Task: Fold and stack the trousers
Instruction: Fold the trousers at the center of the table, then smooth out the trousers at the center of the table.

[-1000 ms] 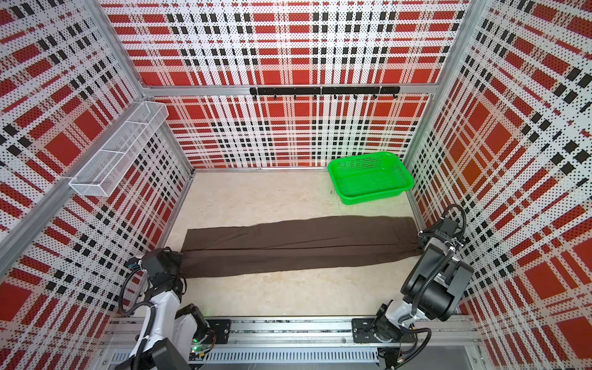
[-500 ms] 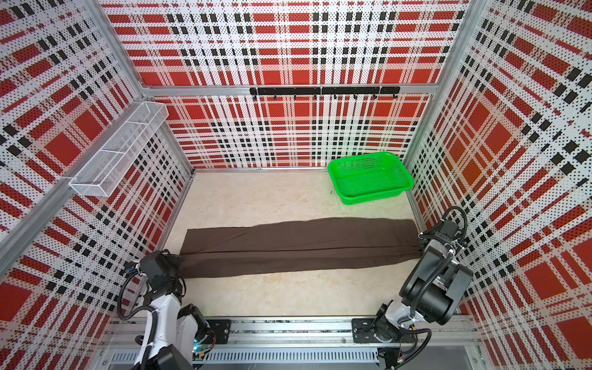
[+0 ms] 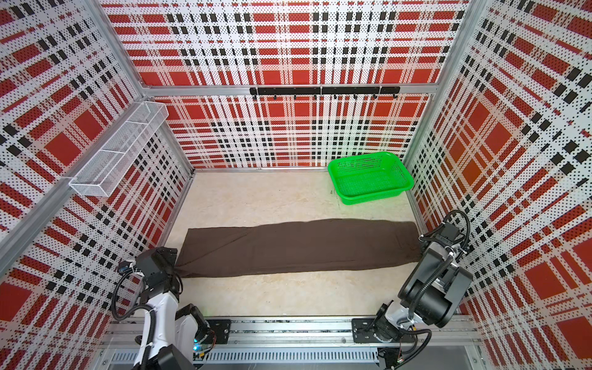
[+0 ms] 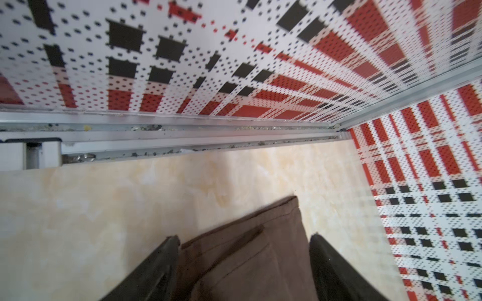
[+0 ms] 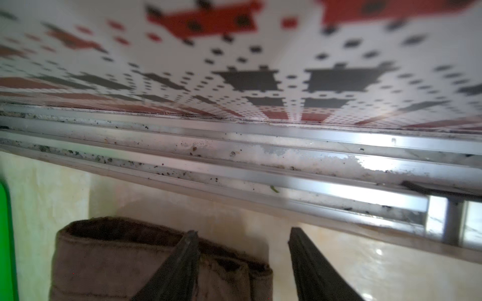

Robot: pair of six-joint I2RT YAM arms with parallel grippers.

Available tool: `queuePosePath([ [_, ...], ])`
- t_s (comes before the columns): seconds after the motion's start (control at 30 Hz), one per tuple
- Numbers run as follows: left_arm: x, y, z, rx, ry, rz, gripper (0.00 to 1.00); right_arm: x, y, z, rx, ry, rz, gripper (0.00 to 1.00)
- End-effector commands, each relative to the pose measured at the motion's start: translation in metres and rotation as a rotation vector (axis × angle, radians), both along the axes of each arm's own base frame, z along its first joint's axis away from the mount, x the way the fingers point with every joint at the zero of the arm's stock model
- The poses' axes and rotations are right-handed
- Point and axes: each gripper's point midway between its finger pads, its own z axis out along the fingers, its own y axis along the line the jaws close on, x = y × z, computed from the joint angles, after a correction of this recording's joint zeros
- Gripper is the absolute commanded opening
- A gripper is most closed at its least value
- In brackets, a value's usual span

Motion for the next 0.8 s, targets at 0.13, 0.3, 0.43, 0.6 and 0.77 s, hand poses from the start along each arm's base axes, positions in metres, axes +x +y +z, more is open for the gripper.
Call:
queuePosePath([
  [0.13, 0.046, -0.019, 0.059, 0.052, -0.097, -0.179, 0.84, 0.026, 0.025, 0.073, -0.115, -0.087, 0.103, 0.83],
  [0.3, 0.103, -0.086, 0.043, 0.004, -0.02, -0.458, 0.77, 0.071, 0.102, 0.081, -0.098, -0.121, 0.358, 0.77],
  [0.43, 0.125, -0.125, 0.008, -0.042, 0.075, -0.6, 0.71, 0.096, 0.163, 0.062, -0.031, -0.126, 0.544, 0.66],
  [0.6, 0.129, -0.142, -0.036, -0.079, 0.206, -0.672, 0.71, 0.105, 0.199, 0.014, 0.086, -0.078, 0.643, 0.35],
  [0.77, 0.129, -0.136, -0.05, -0.079, 0.258, -0.667, 0.78, 0.092, 0.2, -0.026, 0.111, 0.022, 0.652, 0.25],
])
